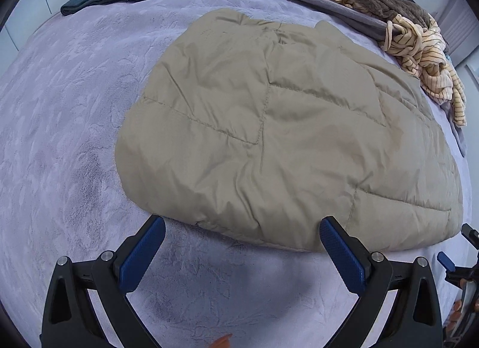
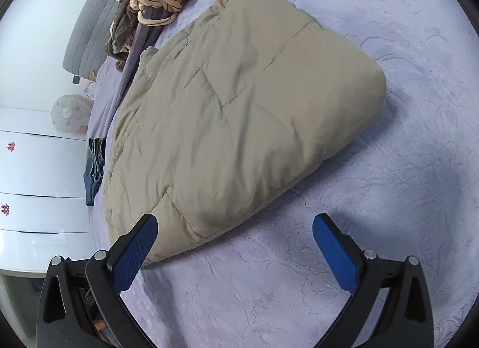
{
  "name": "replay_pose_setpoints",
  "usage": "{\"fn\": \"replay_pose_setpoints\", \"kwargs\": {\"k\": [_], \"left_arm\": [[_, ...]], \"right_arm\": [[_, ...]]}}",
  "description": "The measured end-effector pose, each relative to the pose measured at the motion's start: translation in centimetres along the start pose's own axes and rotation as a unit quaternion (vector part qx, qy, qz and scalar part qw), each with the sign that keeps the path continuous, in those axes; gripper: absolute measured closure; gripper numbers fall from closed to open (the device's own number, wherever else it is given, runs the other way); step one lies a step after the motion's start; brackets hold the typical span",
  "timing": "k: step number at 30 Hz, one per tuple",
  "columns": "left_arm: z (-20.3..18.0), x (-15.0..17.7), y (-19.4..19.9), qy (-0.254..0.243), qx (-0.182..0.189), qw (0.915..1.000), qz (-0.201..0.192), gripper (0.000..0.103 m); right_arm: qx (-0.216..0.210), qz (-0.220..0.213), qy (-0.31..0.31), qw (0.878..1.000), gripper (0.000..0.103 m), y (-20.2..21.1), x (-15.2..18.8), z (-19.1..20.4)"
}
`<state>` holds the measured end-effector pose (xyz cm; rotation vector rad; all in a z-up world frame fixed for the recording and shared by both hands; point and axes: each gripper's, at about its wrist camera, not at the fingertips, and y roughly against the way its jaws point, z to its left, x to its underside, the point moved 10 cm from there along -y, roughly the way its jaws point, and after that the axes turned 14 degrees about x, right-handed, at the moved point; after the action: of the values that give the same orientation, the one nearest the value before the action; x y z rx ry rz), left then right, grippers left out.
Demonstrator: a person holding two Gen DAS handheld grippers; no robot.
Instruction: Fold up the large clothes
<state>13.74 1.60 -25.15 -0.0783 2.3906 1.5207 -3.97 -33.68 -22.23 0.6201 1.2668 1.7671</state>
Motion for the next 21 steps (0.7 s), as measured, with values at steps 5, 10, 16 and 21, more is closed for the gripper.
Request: {"fn": "replay_pose_setpoints", "kwargs": {"k": [5,10,16,21], "left_arm": [[1.2,0.5,-0.7,0.053,0.064,0.9965,0.005,0.000],[1.8,0.4,-0.8,0.158,0.195,0.9676,-0.029,0.000],[1.8,-1.5,-2.8,0.186,0.229,0.9546,-0.040,0.000],[2.2,-3.7,-3.9,0.213,0.232,0.9468,-0.064,0.000]], "right_arm": [[-0.017,0.011,-0.018,1.000,0.000,-1.1,-0.1,0.1],[-0.060,0.028,-0.049,0.997,0.000,-2.3,-0.2,0.8],[-0.112,0.038,-0.083,0.990,0.000,-3.7,-1.2,2.4],[-0.158,0.041,-0.101,0.981,0.000,-4.6,-3.2,4.3]]}}
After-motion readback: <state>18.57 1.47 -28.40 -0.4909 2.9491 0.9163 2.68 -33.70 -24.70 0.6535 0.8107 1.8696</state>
